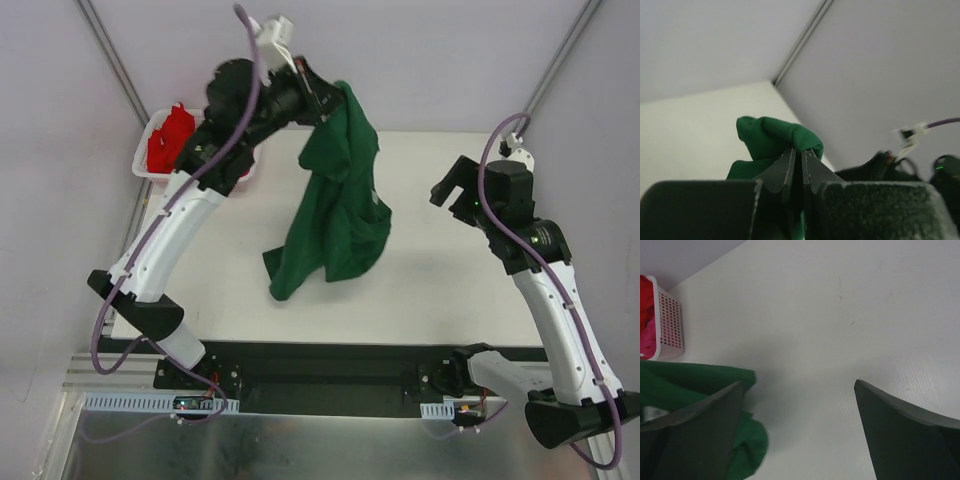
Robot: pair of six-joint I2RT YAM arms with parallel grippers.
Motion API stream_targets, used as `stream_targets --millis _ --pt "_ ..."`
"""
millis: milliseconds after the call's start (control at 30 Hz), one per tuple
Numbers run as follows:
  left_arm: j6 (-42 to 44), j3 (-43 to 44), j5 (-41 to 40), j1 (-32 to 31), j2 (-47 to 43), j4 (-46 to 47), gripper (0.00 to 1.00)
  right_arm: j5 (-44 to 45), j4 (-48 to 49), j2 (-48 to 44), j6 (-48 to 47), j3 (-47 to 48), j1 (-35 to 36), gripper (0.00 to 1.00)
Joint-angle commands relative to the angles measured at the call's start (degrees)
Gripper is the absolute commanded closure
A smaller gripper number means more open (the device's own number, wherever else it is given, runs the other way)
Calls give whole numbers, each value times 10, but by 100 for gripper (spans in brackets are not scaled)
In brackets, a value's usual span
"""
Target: Fold and stack the t-shirts
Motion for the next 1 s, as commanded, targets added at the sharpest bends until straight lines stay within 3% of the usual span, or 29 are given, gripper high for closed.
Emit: stream_targets --millis 0,267,467,967 --pt "-14 -131 -96 -28 1 38 100 44 -37 -43 -7 -13 -5 4" --pt "-52 -325 -192 -30 150 63 100 -54 1 -37 -17 -106 -5 4" --pt "-76 -395 -181 -30 194 57 100 -154 83 -1 -30 -151 -3 4" --pt "-75 -376 -208 -27 174 19 100 -183 91 60 -69 -92 5 4"
